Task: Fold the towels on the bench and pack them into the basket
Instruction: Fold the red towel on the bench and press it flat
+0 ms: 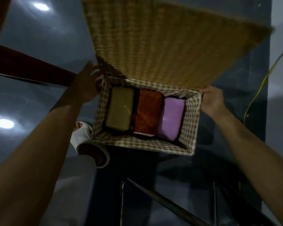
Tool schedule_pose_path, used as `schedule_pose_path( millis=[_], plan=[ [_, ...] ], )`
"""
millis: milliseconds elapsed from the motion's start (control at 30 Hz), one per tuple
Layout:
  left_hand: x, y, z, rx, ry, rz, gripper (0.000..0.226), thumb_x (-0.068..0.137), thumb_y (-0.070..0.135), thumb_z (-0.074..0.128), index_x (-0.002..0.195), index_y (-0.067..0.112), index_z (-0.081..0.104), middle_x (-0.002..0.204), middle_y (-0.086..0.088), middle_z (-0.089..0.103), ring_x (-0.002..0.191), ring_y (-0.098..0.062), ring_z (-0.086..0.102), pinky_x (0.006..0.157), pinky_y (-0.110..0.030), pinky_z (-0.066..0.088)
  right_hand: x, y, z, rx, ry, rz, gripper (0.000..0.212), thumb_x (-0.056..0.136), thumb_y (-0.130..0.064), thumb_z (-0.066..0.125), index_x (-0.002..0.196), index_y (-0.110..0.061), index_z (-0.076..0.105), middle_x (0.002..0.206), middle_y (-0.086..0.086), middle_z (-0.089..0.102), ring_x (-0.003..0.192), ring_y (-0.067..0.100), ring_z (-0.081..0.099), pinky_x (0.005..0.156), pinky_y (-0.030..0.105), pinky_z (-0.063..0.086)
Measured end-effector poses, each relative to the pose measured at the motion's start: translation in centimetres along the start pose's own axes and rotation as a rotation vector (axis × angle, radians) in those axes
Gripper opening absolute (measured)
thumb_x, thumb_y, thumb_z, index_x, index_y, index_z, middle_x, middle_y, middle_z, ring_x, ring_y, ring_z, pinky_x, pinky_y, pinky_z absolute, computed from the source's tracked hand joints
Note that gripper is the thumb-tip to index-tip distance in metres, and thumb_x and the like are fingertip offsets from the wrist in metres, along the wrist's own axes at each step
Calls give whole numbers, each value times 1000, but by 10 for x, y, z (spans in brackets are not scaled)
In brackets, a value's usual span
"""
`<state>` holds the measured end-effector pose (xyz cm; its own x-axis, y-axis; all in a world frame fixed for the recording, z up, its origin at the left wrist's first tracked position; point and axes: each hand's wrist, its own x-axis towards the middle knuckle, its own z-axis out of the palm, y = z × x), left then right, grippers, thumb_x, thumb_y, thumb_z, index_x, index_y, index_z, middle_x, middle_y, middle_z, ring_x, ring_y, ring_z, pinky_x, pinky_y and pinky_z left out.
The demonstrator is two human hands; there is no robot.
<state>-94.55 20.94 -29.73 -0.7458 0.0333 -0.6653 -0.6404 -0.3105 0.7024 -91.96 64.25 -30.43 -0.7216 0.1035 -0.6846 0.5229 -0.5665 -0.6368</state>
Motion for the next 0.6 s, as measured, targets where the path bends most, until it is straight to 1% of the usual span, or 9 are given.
schedule_pose_path(
  millis=[33, 100, 167, 233, 300, 367, 467, 533, 600],
  plan=[
    [2, -1, -4, 84, -20, 28, 31, 101, 47, 59, 122, 28, 71, 114, 3, 71, 101, 1, 59, 92, -20, 49, -4, -2, -2, 25, -15, 23, 23, 67, -15, 61, 82, -2, 74, 107, 18, 69, 104, 35, 69, 88, 39, 59],
    [5, -2, -12, 97, -60, -19, 35, 105, 23, 56, 136, 9, 60, 107, 5, 71, 100, -1, 63, 90, -15, 51, -5, -7, -5, -55, -70, 43, 35, 67, -29, 45, 63, -7, 73, 117, 17, 70, 113, 31, 67, 99, 40, 54],
    [3, -10, -23, 84, -121, -48, 21, 101, 8, 58, 121, 11, 62, 104, 2, 74, 102, -14, 66, 85, -24, 57, 0, -7, -5, -292, -101, 28, 34, 68, -21, 45, 69, -8, 76, 135, 15, 65, 130, 28, 58, 113, 45, 43],
    [0, -21, -28, 252, -82, -63, 28, 96, 0, 63, 119, 15, 58, 115, -1, 71, 107, -18, 66, 81, -28, 57, 9, -3, -8, -488, -89, -38, 37, 71, 3, 41, 70, -11, 75, 141, 15, 60, 134, 27, 54, 110, 45, 47],
    [-7, -28, -25, 295, 22, -42, 40, 93, 0, 69, 126, 17, 55, 130, -1, 66, 113, -17, 66, 82, -32, 55, 9, 1, -2, -581, -32, -81, 45, 71, 18, 35, 75, -8, 72, 143, 14, 56, 132, 24, 54, 99, 37, 54],
    [-10, -30, -21, 323, 79, 15, 45, 91, -3, 71, 130, 13, 56, 125, -1, 68, 106, -17, 68, 76, -29, 57, 6, 3, 7, -602, -5, -109, 45, 69, 22, 33, 78, -4, 68, 143, 12, 54, 129, 21, 55, 91, 31, 56],
    [-17, -28, -9, 466, 140, 124, 39, 91, -7, 69, 128, 3, 60, 118, -9, 68, 107, -24, 68, 83, -33, 60, 9, 7, 12, -675, 83, -168, 44, 68, 23, 36, 74, -7, 68, 142, 7, 54, 132, 23, 53, 103, 37, 53],
    [-20, -31, 0, 635, 223, 166, 30, 94, 1, 69, 122, 10, 65, 121, -7, 69, 115, -24, 66, 96, -41, 56, 10, 10, 12, -824, 113, -252, 42, 76, 20, 45, 71, -15, 69, 138, 0, 54, 135, 21, 50, 112, 43, 46],
    [-29, -36, 9, 831, 342, 160, 29, 98, 13, 65, 125, 23, 63, 125, 0, 69, 117, -21, 63, 100, -40, 53, 4, 14, 14, -1056, 93, -388, 36, 83, 15, 54, 71, -18, 64, 134, 3, 56, 135, 22, 48, 115, 41, 40]
  ],
)
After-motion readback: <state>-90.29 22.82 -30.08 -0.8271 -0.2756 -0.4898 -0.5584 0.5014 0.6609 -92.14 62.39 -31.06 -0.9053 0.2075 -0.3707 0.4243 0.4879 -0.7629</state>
